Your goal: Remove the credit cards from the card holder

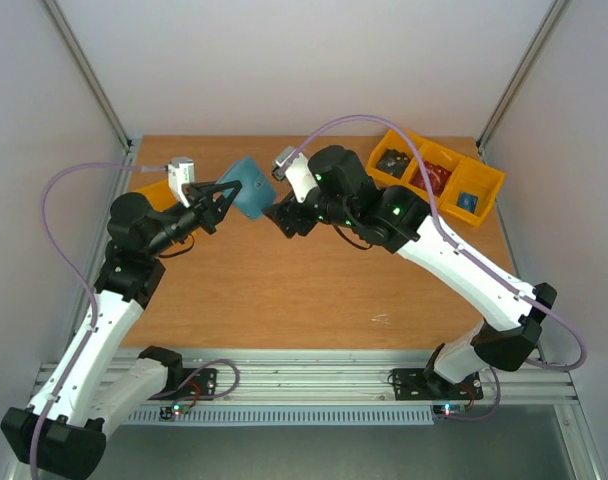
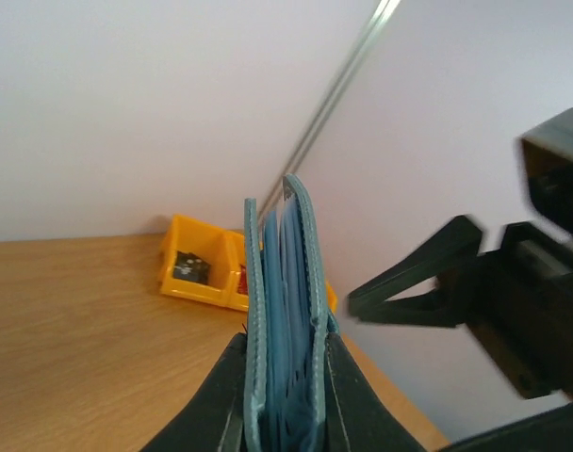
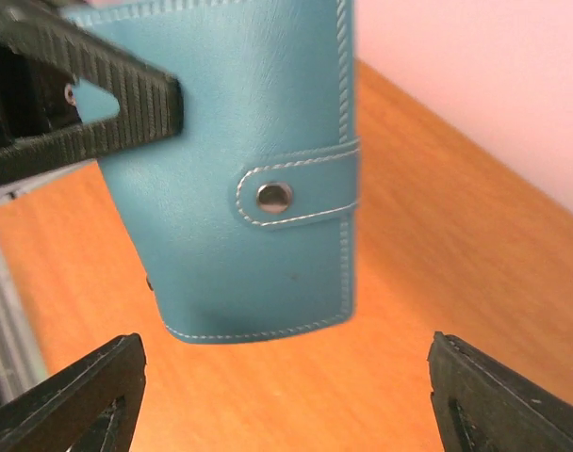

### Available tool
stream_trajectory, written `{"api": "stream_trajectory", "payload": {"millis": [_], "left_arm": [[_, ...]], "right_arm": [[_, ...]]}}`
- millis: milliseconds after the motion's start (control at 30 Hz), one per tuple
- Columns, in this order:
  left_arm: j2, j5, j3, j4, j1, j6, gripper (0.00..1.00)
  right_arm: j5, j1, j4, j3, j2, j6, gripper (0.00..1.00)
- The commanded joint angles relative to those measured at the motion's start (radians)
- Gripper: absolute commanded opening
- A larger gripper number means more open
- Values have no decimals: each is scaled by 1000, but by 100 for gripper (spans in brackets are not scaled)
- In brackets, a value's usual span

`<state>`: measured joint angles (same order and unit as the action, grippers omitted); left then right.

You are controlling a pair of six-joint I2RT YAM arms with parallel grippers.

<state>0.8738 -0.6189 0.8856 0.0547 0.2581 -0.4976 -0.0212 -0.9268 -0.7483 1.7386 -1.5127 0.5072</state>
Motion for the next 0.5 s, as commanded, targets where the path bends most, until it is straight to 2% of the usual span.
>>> {"api": "stream_trajectory", "payload": {"millis": [0,100,167,300,467], "left_arm": [[-16,93,-13,11,2,-12,0],[-15,96,-12,8,6,-15,0],[-14,105,-10,2,7,-17,0],[-14,104,-10,-3,10,-21,0],[-9,108,-8,-3,13,-19,0]], "right_arm": [[171,-7,-114,138,9,11,78],[162,-22,-148,216,-48,-22,64],[165,-48,-149,248,-83,-21,58],[176,-73,-157,323,-156,-36,52],[199,-74,-249,473,-262,-61,46]]}}
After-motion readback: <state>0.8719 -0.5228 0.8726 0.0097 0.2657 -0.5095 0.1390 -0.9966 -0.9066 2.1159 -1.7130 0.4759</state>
